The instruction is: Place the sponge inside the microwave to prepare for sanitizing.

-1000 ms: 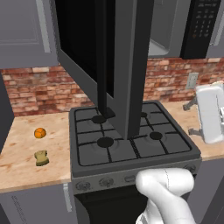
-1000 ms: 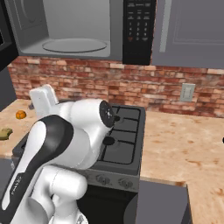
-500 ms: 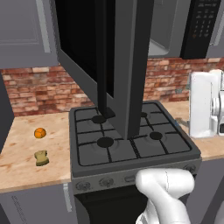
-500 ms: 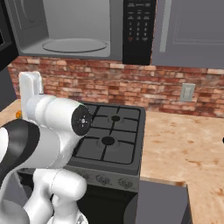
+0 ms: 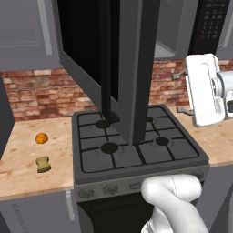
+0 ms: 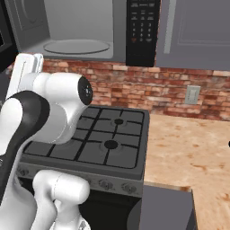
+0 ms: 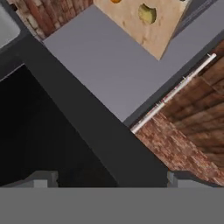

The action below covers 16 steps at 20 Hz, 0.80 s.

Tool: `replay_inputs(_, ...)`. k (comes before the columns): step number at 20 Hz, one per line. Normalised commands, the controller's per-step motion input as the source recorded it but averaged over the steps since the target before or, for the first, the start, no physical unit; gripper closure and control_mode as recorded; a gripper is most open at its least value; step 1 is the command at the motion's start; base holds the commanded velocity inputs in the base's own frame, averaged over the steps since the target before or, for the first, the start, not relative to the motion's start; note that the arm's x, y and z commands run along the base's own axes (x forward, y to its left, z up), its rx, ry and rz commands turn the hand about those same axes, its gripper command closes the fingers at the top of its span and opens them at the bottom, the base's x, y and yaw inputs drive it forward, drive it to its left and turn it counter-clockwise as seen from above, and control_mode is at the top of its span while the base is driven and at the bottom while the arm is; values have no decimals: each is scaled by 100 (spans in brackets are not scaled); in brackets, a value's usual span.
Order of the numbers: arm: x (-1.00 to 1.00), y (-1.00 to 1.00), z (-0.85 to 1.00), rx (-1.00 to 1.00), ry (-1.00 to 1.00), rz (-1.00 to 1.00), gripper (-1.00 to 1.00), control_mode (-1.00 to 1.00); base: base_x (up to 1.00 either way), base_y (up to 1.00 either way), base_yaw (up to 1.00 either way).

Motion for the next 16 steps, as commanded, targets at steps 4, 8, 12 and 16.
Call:
replay_inputs(4,1,58,-3,0,13,2,-100,-100,0,0,0)
replay_inputs(8,0,57,7,2,2,0,-100,-100,0,0,0)
replay_inputs(12,0,38,26,5,2,1,-100,-100,0,0,0)
replay_inputs(16,0,63,0,0,0,13,-100,-100,0,0,0)
